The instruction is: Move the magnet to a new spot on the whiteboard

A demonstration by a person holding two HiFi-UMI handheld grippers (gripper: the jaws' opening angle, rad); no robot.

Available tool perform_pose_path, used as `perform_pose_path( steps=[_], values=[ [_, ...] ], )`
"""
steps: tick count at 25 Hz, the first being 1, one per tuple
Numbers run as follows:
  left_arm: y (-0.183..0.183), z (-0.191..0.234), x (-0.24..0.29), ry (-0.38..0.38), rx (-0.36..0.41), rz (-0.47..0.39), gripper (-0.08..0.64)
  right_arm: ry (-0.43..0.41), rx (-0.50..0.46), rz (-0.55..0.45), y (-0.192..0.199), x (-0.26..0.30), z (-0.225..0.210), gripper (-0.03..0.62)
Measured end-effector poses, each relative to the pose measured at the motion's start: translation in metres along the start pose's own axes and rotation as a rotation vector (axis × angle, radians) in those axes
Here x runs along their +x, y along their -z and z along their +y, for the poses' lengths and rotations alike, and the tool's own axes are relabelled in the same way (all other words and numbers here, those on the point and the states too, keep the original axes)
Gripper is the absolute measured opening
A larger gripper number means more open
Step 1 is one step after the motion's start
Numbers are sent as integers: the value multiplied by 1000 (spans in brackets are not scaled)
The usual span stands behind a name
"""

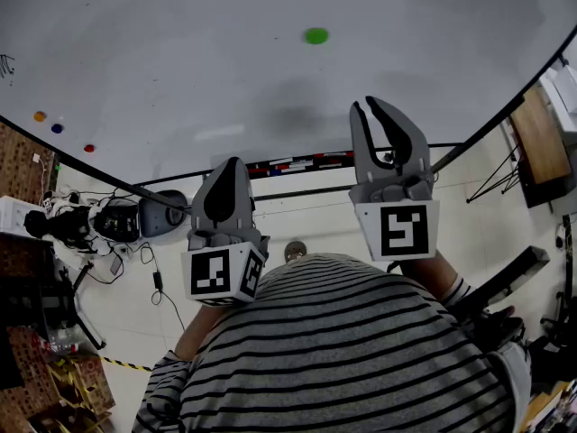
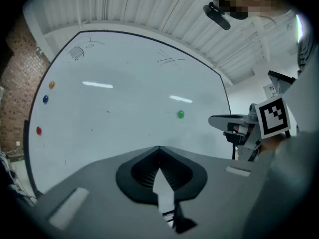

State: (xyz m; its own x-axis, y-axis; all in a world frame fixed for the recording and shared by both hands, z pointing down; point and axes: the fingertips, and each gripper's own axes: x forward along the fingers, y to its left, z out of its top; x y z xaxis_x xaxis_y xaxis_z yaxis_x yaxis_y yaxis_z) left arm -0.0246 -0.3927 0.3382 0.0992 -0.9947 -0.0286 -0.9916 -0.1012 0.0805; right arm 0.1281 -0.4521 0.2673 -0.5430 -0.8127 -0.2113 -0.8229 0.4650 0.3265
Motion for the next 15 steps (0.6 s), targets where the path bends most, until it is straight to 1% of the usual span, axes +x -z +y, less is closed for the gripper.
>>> perform_pose_path(
  steps=[1,2,3,5,7,10,15],
  values=[
    [-2,10,6,-3,-4,-3,15,4,-61,10,-1,15,3,109],
    [-3,19,11,-7,-7,-6,16,11,-120,21,-3,29,6,124],
    [-5,28,15,-12,-10,-9,17,22,-173,31,-4,42,8,126],
    [-8,44,22,-19,-12,-15,17,57,-244,34,-7,64,10,135],
    [-11,56,28,-19,-9,-20,15,87,-274,23,-11,82,11,138],
    [-15,69,36,-20,-12,-30,17,99,-289,41,-7,101,13,138],
    [-19,83,44,-22,-3,-43,15,127,-310,40,-5,114,12,130]
  ],
)
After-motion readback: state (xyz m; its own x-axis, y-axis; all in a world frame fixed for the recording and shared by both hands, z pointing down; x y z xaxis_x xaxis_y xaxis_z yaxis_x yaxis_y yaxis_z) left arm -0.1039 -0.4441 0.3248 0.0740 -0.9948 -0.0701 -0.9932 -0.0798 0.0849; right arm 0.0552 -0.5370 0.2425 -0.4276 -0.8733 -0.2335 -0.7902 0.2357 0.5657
